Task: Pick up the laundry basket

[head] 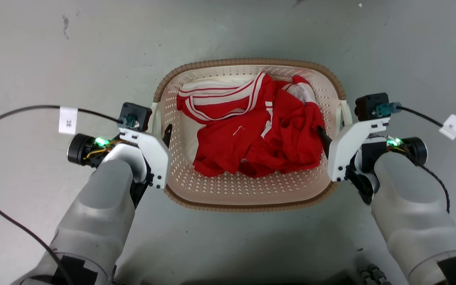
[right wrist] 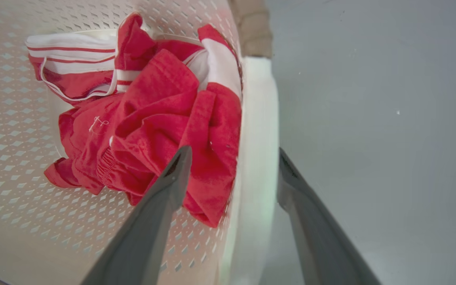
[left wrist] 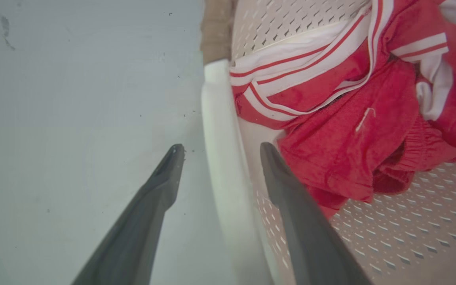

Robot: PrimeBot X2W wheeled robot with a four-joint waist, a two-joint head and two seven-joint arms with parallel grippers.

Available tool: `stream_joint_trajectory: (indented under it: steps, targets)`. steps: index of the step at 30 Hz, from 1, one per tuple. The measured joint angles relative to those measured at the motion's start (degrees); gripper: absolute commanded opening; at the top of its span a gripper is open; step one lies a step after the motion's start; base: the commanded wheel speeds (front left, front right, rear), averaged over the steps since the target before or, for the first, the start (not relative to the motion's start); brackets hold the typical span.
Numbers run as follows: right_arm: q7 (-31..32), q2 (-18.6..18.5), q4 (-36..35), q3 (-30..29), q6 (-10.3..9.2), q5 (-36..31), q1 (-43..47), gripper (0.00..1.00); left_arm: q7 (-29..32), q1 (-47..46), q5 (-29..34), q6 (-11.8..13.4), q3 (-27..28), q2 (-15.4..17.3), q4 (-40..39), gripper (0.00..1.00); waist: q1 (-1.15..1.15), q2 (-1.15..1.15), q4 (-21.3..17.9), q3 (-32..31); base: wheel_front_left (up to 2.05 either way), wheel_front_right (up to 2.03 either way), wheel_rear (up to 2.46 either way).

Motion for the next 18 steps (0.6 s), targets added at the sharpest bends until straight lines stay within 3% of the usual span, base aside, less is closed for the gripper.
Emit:
stream_joint_trajectory:
  steps: [8,18]
  targets:
    - [0.68,-0.01,6.17,1.82,0.00,2.13,-4.28,1.00,1.57,-2.15,-4.08,0.00,-5.32,0.19,1.18,1.00,0.00,0.00,0.76,1.81,0.00,0.00,0.00]
    - [-0.03,-0.02,8.90,4.22,0.00,4.56,-6.33,1.00,2.57,-3.43,-9.04,-0.01,-9.62,0.54,2.15,1.00,-0.01,0.00,1.17,2.52,0.00,0.00,0.00]
